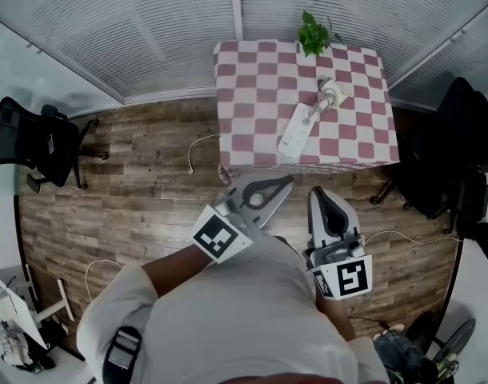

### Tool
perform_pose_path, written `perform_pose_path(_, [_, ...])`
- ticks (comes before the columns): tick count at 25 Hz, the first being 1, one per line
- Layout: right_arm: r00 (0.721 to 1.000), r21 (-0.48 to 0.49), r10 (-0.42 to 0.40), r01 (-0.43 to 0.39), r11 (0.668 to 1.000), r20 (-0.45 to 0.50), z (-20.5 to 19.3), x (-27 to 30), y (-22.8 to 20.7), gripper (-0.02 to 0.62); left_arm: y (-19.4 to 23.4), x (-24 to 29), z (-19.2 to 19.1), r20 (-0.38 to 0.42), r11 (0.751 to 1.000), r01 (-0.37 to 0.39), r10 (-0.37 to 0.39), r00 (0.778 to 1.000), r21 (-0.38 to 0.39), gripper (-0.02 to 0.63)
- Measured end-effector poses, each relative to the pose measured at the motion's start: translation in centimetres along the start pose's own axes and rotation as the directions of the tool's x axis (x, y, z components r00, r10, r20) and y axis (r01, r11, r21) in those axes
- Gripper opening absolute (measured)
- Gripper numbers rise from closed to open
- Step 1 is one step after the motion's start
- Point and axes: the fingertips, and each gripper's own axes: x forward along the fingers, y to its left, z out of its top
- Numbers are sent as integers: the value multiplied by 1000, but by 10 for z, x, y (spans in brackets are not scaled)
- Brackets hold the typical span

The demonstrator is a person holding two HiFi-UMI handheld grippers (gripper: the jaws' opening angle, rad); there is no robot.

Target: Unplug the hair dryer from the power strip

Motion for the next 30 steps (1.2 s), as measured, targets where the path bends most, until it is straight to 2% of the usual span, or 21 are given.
perform_pose_path(9, [999, 42, -17, 18, 999, -28, -17, 35, -16, 34, 38, 12, -12, -38, 1000, 11, -11, 999, -7, 31])
perform_pose_path(16, [999, 34, -30, 31, 999, -30, -12, 50, -36, 34, 53, 29, -12, -37, 999, 16, -18, 999, -34, 31])
perform_pose_path(30, [1000, 25, -19, 19, 999, -13, -3, 75, -110, 34, 78, 102, -1, -17, 1000, 3, -4, 1000, -19, 31])
